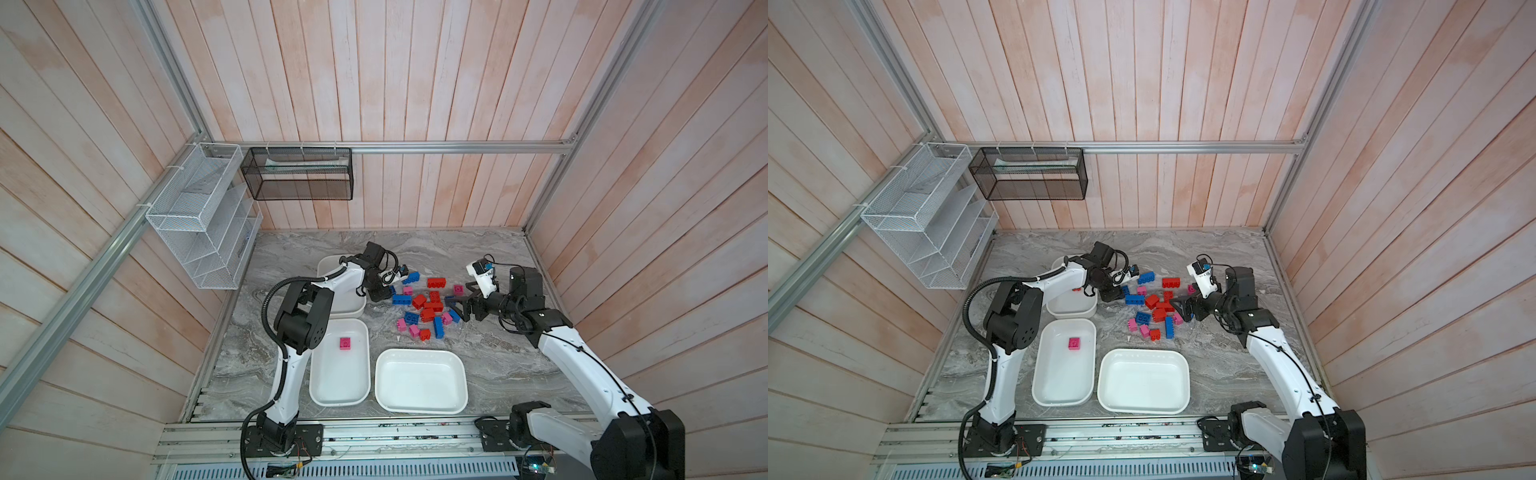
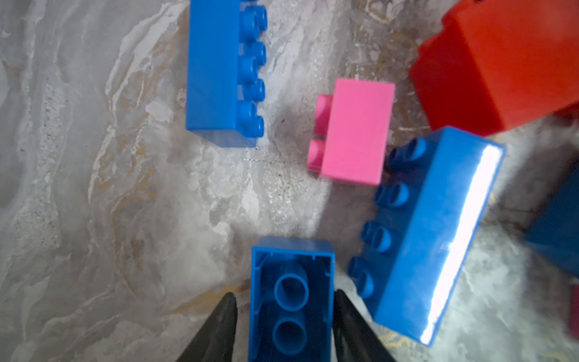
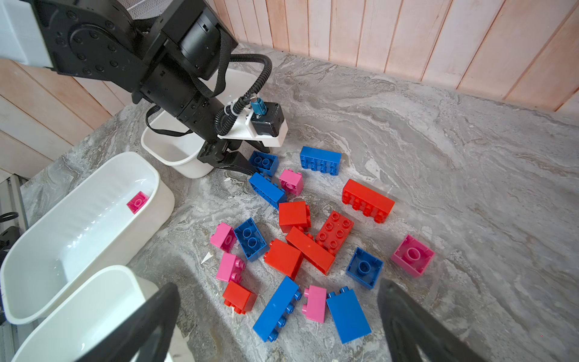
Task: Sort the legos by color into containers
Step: 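Reach the left gripper to the pile and grasp a blue brick, then carry the blue brick to the nearest tub and release it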
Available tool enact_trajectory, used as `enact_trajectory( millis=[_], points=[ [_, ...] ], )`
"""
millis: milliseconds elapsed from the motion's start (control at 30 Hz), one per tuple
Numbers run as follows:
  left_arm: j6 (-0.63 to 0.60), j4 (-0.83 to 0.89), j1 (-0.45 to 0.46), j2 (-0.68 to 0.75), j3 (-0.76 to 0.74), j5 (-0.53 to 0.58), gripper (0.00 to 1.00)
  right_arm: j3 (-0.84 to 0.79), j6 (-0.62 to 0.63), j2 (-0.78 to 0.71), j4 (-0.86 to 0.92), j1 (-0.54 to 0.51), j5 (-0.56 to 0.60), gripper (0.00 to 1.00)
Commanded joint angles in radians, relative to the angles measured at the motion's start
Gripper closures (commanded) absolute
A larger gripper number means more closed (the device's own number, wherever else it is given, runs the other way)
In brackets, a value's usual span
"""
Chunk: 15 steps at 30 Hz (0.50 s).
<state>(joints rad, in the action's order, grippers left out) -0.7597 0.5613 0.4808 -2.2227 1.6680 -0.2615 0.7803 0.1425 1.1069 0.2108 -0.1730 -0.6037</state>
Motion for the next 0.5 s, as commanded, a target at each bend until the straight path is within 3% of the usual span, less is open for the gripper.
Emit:
enact_trajectory(
  millis=[0, 133, 300, 467],
  points=[
    [-0.021, 0.001, 0.005, -0.026, 0.03, -0.038, 0.54, 0.011, 0.002, 0.002, 0.018, 0.006, -0.017, 0.02],
    [-0.02, 0.014, 0.007, -0.018, 0.047, -0.054, 0.71, 0.016, 0.0, 0.005, 0.017, 0.006, -0.018, 0.02],
    [-0.006, 0.01, 0.008, 0.041, 0.027, -0.076, 0.73, 0.02, -0.006, 0.009, 0.016, 0.006, -0.024, 0.02],
    [0.086, 0.011, 0.007, 0.18, -0.03, -0.095, 0.73, 0.03, -0.012, 0.013, 0.012, 0.006, -0.031, 0.02]
  ],
)
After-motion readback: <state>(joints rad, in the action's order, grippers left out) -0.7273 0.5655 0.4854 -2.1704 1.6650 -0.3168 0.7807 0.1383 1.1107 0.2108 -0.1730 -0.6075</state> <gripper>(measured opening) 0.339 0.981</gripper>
